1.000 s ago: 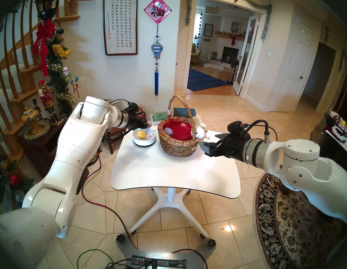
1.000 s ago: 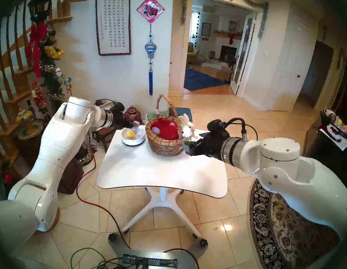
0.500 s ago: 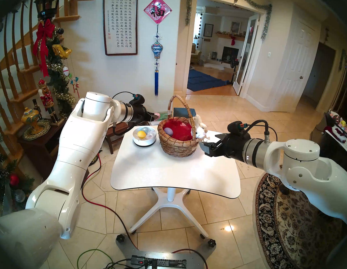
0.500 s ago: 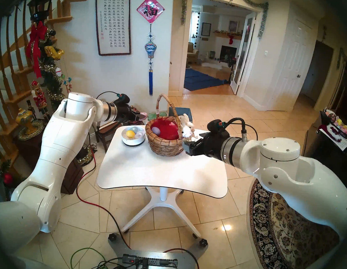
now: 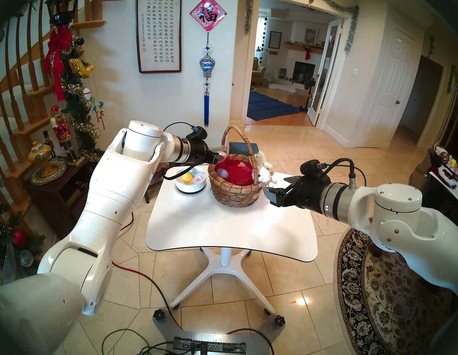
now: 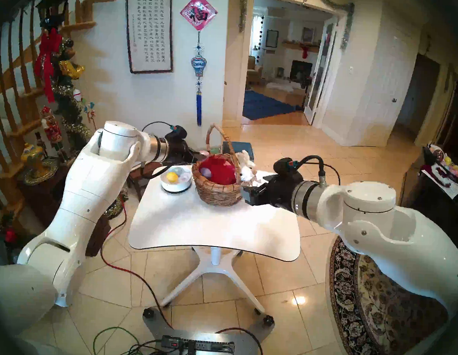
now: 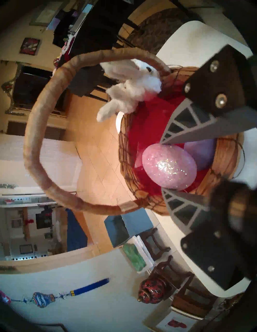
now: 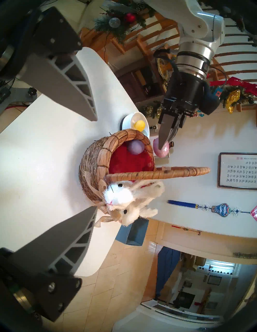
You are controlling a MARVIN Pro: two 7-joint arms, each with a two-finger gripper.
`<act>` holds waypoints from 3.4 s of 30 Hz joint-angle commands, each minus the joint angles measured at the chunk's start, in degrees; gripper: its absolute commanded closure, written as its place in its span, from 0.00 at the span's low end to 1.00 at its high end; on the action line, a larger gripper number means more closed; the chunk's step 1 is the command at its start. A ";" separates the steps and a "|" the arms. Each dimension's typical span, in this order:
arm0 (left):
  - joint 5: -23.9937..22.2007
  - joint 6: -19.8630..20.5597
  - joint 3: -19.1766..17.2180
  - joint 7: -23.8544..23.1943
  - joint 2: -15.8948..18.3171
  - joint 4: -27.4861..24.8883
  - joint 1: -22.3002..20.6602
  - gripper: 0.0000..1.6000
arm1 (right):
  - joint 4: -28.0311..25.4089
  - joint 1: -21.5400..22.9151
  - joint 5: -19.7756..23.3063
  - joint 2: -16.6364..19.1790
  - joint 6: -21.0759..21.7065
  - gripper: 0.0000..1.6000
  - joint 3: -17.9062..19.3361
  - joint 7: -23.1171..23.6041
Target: Put easter egg into basket
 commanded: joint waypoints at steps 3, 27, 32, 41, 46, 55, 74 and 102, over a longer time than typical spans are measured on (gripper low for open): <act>0.65 -1.83 1.72 0.03 -1.50 0.83 -2.04 0.56 | -0.03 0.58 -0.10 -0.06 -0.15 0.00 0.47 -0.01; 1.07 -5.24 2.46 1.26 -2.97 2.64 -1.11 0.00 | -0.03 0.60 -0.10 -0.06 -0.15 0.00 0.46 0.00; 0.83 -5.22 2.26 1.30 -2.85 2.51 -0.98 0.00 | -0.03 0.60 -0.10 -0.06 -0.15 0.00 0.46 0.00; 1.13 -3.26 1.43 2.49 -2.50 0.86 -0.27 0.00 | -0.03 0.59 -0.10 -0.06 -0.15 0.00 0.46 -0.01; 1.55 0.01 0.28 4.13 -1.76 -0.71 0.60 0.00 | -0.03 0.59 -0.09 -0.05 -0.16 0.00 0.46 -0.01; 1.64 5.53 -2.63 6.69 -0.08 -2.80 2.35 0.00 | -0.03 0.59 -0.09 -0.04 -0.16 0.00 0.46 -0.01; 1.56 10.18 -4.73 7.89 2.07 -2.31 1.88 0.00 | -0.03 0.60 -0.09 -0.05 -0.16 0.00 0.45 -0.01; 3.15 10.18 -3.67 9.00 4.75 -0.99 2.16 0.15 | -0.03 0.60 -0.09 -0.04 -0.16 0.00 0.45 -0.01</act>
